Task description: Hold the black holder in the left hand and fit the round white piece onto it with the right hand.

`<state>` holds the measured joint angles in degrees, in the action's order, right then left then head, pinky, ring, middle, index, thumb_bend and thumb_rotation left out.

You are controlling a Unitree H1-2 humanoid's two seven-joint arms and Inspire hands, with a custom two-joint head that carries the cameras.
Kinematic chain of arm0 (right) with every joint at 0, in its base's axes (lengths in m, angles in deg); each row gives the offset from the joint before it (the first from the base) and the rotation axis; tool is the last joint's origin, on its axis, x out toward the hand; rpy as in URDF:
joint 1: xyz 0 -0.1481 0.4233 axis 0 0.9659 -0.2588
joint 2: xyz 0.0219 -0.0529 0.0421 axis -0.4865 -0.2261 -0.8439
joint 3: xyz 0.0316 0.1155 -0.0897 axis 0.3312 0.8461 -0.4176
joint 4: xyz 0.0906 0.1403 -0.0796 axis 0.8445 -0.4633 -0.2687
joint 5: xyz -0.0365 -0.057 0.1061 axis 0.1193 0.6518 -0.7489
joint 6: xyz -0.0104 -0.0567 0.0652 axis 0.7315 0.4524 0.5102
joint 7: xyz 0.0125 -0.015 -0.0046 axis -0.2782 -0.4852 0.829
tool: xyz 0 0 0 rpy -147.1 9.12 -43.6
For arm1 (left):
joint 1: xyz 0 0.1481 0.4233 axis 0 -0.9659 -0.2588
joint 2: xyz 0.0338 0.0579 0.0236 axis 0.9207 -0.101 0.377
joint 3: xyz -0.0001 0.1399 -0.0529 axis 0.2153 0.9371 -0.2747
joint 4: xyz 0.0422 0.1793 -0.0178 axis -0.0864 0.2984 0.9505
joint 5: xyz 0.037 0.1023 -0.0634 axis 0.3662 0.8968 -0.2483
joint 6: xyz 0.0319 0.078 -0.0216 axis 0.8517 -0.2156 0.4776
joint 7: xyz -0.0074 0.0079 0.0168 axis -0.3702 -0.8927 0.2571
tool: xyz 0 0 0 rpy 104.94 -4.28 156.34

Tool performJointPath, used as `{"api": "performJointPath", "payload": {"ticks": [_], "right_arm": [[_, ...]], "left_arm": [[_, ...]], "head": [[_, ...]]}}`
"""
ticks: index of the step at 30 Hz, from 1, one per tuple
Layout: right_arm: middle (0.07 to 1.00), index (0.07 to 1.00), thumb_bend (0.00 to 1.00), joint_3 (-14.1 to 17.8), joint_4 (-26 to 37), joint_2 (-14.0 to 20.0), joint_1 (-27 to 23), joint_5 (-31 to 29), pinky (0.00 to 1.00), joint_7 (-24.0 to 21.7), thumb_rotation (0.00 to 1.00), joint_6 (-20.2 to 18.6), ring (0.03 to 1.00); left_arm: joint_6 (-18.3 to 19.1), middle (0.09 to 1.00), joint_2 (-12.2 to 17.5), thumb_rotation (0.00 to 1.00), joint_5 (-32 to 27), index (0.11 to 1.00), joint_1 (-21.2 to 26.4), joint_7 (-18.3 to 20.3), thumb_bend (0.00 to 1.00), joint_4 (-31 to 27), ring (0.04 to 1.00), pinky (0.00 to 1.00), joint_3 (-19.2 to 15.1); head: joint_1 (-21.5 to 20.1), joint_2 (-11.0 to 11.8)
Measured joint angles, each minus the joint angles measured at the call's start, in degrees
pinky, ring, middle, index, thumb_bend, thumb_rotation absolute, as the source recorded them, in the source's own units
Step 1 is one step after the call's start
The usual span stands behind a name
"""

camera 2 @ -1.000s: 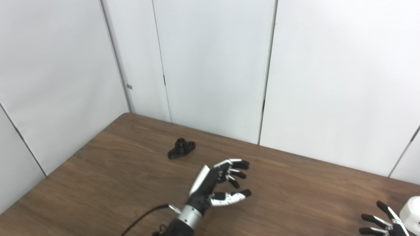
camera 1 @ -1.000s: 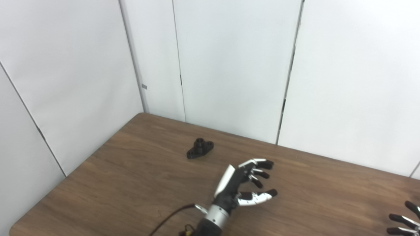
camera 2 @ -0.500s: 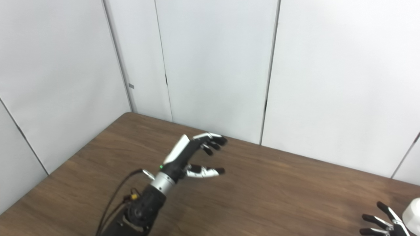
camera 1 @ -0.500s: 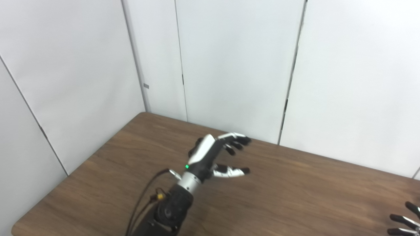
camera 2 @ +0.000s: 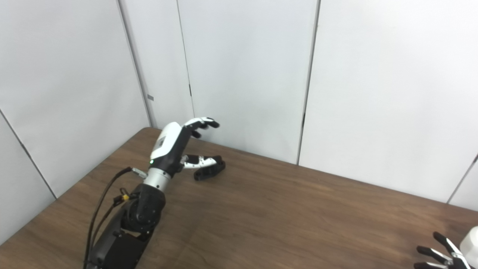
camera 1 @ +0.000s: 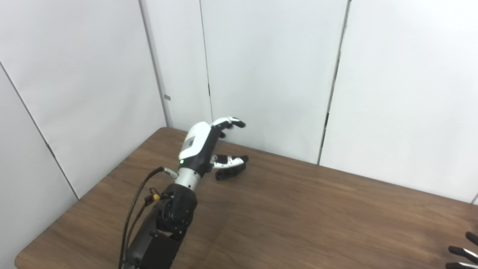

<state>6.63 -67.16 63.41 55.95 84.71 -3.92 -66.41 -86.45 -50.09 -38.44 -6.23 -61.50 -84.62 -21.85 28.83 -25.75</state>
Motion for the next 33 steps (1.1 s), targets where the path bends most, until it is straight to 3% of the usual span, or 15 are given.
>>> {"api": "performJointPath", "payload": {"ticks": [5, 7, 8, 10, 12, 15, 20, 26, 33], "right_arm": [[0.720, 0.869, 0.48, 0.1, 0.0, 0.0, 0.0, -0.1, 0.43, -0.5, 0.15, 0.0, 0.582], [0.718, 0.869, 0.47, 0.1, 0.0, 0.0, 0.0, -0.1, 0.43, -0.6, 0.15, 0.0, 0.580], [0.717, 0.869, 0.47, 0.2, 0.0, 0.0, 0.0, -0.1, 0.43, -0.6, 0.16, 0.0, 0.579], [0.717, 0.868, 0.47, 0.2, 0.0, 0.0, 0.0, -0.1, 0.43, -0.7, 0.15, 0.0, 0.576], [0.718, 0.868, 0.47, 0.2, 0.0, 0.0, 0.0, -0.1, 0.43, -0.7, 0.15, 0.0, 0.575], [0.717, 0.868, 0.46, 0.3, 0.2, 0.0, 0.1, 0.0, 0.42, -0.8, 0.13, 0.0, 0.573], [0.719, 0.868, 0.46, 0.4, 0.6, 0.1, 0.4, 0.0, 0.43, -0.9, 0.15, -0.2, 0.576], [0.720, 0.867, 0.46, 0.5, 1.4, 0.2, 0.9, 0.1, 0.42, -1.0, 0.17, -0.4, 0.577], [0.722, 0.865, 0.46, 0.7, 2.2, 0.3, 1.6, 0.0, 0.42, -1.5, 0.17, -0.7, 0.577]], "left_arm": [[4.6, 0.991, 0.2, 0.19, 4.9, 0.700, 0.1, -1.3, 0.91, 1.7, 0.996, 0.78, 0.4], [6.6, 0.998, 0.3, 0.19, 6.3, 0.687, 0.2, -1.3, 0.93, 2.3, 0.999, 0.84, 0.8], [7.4, 1.000, 0.2, 0.17, 6.5, 0.682, 0.3, -1.4, 0.94, 2.5, 1.000, 0.95, 0.9], [8.3, 1.000, 0.2, 0.15, 6.7, 0.675, 0.7, -1.8, 0.96, 3.6, 1.000, 0.99, 0.9], [8.7, 1.000, 0.2, 0.15, 6.8, 0.671, 1.0, -3.1, 0.98, 5.1, 1.000, 1.00, 0.9], [10.9, 1.000, 0.4, 0.29, 8.6, 0.690, 1.7, -3.4, 1.00, 7.6, 1.000, 1.00, 2.0], [16.8, 1.000, 1.7, 0.44, 11.8, 0.718, 2.8, -1.6, 1.00, 9.7, 1.000, 1.00, 5.5], [19.8, 1.000, 3.5, 0.63, 14.0, 0.742, 4.7, -0.8, 1.00, 14.2, 1.000, 1.00, 9.3], [21.3, 1.000, 3.7, 0.56, 14.1, 0.745, 6.5, -0.1, 1.00, 17.5, 1.000, 1.00, 11.8]], "head": [[0.0, -0.4], [0.1, -0.5], [0.1, -0.7], [0.1, -0.7], [0.1, -1.1], [-0.1, -1.1], [-0.3, -1.2], [-0.4, -1.8], [-0.6, -2.4]]}}
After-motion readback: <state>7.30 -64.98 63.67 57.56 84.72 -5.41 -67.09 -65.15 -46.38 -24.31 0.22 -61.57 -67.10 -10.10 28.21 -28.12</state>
